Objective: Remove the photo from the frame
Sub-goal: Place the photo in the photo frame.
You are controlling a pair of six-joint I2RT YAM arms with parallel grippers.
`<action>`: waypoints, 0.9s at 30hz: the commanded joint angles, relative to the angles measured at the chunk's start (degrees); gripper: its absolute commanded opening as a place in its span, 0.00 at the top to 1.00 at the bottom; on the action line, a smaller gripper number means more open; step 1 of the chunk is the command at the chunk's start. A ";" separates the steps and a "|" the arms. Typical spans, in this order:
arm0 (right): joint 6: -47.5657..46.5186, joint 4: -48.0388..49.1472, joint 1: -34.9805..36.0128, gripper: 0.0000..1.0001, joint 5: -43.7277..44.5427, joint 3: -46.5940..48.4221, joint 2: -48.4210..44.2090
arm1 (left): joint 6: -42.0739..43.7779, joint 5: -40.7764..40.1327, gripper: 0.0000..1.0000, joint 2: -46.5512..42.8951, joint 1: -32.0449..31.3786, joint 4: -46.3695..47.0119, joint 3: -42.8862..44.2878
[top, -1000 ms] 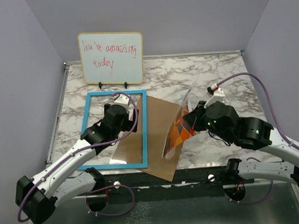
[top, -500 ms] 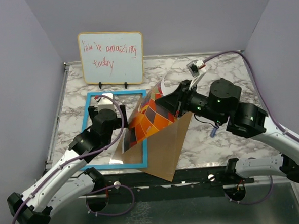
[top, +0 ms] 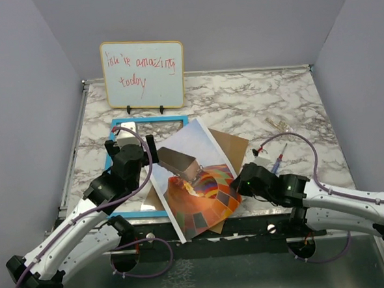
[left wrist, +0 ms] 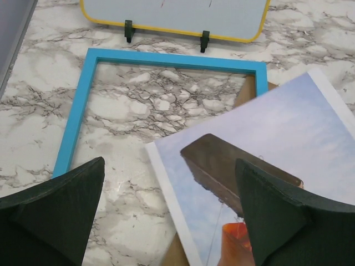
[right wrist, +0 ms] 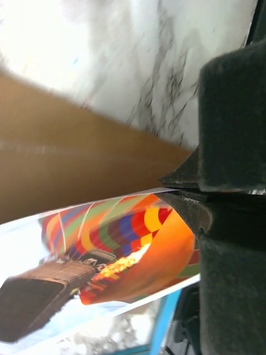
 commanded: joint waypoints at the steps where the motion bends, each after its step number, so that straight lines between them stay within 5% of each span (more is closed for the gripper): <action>1: 17.43 -2.64 0.01 0.99 6.14 -6.67 -6.08 | 0.51 1.51 0.01 2.76 0.23 0.69 -0.34; 4: 17.43 0.15 0.01 0.99 5.28 -10.58 -9.64 | 1.11 3.13 0.01 4.46 0.27 0.69 -0.02; 12: 26.08 -13.68 0.09 0.99 11.45 -7.23 -9.41 | 1.98 10.95 0.01 10.41 0.38 0.78 -0.18; 17: 25.06 -7.20 0.10 0.99 11.51 -10.12 -8.72 | 3.21 28.70 0.01 19.09 3.07 1.40 1.47; 27: 22.04 -4.90 0.10 0.97 6.62 -8.66 -2.37 | 1.14 47.91 0.01 26.73 9.18 4.81 1.54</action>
